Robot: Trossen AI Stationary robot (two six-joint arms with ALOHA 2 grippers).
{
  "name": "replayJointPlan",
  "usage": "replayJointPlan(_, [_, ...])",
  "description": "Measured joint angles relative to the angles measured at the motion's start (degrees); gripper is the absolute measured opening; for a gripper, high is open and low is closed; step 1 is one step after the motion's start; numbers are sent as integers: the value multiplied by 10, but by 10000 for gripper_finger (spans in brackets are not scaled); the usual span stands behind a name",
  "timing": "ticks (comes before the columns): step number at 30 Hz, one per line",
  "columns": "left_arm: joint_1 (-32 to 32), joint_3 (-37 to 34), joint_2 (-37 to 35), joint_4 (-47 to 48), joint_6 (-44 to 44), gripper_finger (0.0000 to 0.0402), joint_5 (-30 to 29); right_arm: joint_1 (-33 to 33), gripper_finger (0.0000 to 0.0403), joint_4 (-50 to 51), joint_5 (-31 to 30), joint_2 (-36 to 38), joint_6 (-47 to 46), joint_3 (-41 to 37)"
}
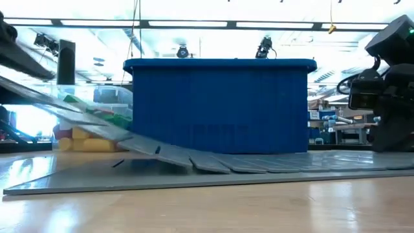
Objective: Sort blocks
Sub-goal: Assemble the blue bin using bin divider
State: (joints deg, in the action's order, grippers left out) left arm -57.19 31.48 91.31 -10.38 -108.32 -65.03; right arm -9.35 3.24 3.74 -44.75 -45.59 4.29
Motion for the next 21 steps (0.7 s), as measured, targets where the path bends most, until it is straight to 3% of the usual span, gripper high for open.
replayJointPlan(2, [0, 4, 0, -12, 34, 49, 20, 0, 156, 6, 25, 0, 2, 7])
replayJointPlan(4, [0, 17, 0, -12, 72, 17, 33, -1, 150, 11, 78, -1, 1, 15])
replayJointPlan(12, [-1, 105, -3, 55, 223, 15, 42, -11, 139, 10, 227, 2, -29, 81])
replayJointPlan(17, [1, 186, -2, 169, 294, 13, 38, -31, 139, 10, 260, 6, -41, 147])
replayJointPlan(21, [0, 256, -3, 299, 301, 13, 52, -48, 138, 10, 265, 10, -37, 206])
